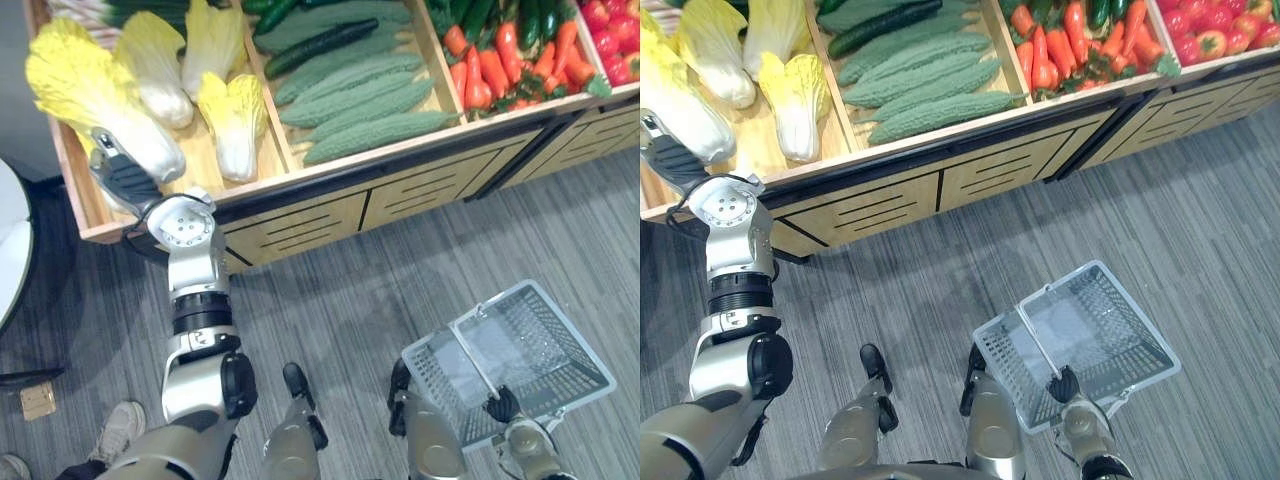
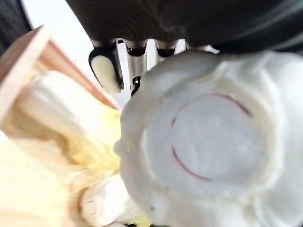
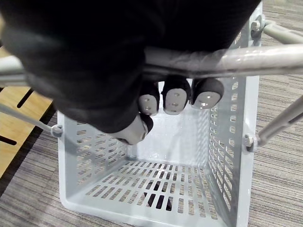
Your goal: Pick vegetable in the basket
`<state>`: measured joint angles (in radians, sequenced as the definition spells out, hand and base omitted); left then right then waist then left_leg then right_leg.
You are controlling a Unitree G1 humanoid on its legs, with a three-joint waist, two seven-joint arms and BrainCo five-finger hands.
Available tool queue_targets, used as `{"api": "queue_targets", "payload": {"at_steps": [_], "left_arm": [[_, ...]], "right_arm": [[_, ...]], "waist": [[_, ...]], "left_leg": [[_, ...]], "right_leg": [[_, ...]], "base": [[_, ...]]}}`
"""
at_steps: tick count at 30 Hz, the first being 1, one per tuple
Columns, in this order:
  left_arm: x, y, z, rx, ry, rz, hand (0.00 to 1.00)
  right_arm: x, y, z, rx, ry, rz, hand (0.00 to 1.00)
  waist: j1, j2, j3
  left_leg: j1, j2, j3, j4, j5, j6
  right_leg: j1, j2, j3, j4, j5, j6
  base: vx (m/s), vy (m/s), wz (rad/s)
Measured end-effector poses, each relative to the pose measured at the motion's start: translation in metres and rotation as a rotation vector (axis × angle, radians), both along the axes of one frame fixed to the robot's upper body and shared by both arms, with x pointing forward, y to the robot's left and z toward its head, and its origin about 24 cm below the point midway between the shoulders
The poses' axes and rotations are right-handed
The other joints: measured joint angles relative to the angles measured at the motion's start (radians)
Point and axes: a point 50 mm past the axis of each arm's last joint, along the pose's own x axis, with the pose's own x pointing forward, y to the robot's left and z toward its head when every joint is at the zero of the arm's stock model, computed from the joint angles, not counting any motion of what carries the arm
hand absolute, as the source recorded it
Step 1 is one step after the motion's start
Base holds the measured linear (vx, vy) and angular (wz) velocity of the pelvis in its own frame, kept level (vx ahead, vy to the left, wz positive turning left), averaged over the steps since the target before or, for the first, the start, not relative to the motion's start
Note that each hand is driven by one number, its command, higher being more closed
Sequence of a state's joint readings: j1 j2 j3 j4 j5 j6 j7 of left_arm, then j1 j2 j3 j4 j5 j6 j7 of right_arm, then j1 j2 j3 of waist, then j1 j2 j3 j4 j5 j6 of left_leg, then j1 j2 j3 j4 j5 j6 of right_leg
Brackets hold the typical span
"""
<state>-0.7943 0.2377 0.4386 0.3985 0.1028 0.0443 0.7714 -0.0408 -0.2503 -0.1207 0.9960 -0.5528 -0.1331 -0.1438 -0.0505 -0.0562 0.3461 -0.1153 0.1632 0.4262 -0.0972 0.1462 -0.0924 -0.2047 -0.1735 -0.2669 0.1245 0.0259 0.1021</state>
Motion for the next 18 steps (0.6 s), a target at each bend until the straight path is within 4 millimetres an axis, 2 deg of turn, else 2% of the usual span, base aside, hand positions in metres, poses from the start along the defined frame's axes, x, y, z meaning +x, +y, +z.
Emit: {"api": "queue_targets", "payload": {"at_steps": [2,7,12,15,18], "left_arm": [[-0.007,0.002,0.005,0.036,-0.027,0.037,1.00],[-0.019,0.003,0.008,0.072,-0.071,0.052,1.00],[-0.030,-0.014,0.004,0.131,-0.108,0.011,1.00],[-0.033,-0.031,-0.003,0.189,-0.106,-0.070,1.00],[-0.036,-0.041,-0.013,0.223,-0.090,-0.145,1.00]], "right_arm": [[-0.007,-0.001,-0.003,-0.002,0.019,-0.003,1.00],[-0.012,-0.003,-0.004,-0.018,0.038,0.001,1.00],[-0.018,-0.012,-0.004,-0.033,0.047,-0.025,1.00],[-0.010,-0.021,0.006,-0.070,0.011,-0.008,1.00],[0.012,-0.036,0.031,-0.143,-0.074,0.067,1.00]], "waist": [[0.001,0.002,-0.032],[-0.003,0.006,-0.060],[-0.003,0.012,-0.110],[-0.003,0.019,-0.119],[-0.005,0.028,-0.131]], "left_leg": [[0.001,0.000,-0.001,-0.005,0.001,0.001],[0.020,-0.001,-0.001,-0.005,0.004,0.003],[0.023,-0.003,0.001,-0.005,0.003,0.003],[0.048,-0.003,0.015,-0.004,0.001,0.000],[0.070,0.000,0.064,-0.006,-0.009,-0.009]], "right_leg": [[0.001,0.000,0.001,-0.001,0.000,0.000],[0.029,0.001,0.003,-0.019,0.006,0.008],[0.036,0.001,0.003,-0.030,0.009,0.010],[0.054,0.005,0.024,-0.046,0.020,0.012],[0.053,0.016,0.075,-0.074,0.044,0.011]], "base": [[0.00,0.000,0.00],[0.01,0.000,0.00],[0.05,-0.002,-0.01],[0.05,-0.003,-0.20],[0.03,0.006,-0.51]]}}
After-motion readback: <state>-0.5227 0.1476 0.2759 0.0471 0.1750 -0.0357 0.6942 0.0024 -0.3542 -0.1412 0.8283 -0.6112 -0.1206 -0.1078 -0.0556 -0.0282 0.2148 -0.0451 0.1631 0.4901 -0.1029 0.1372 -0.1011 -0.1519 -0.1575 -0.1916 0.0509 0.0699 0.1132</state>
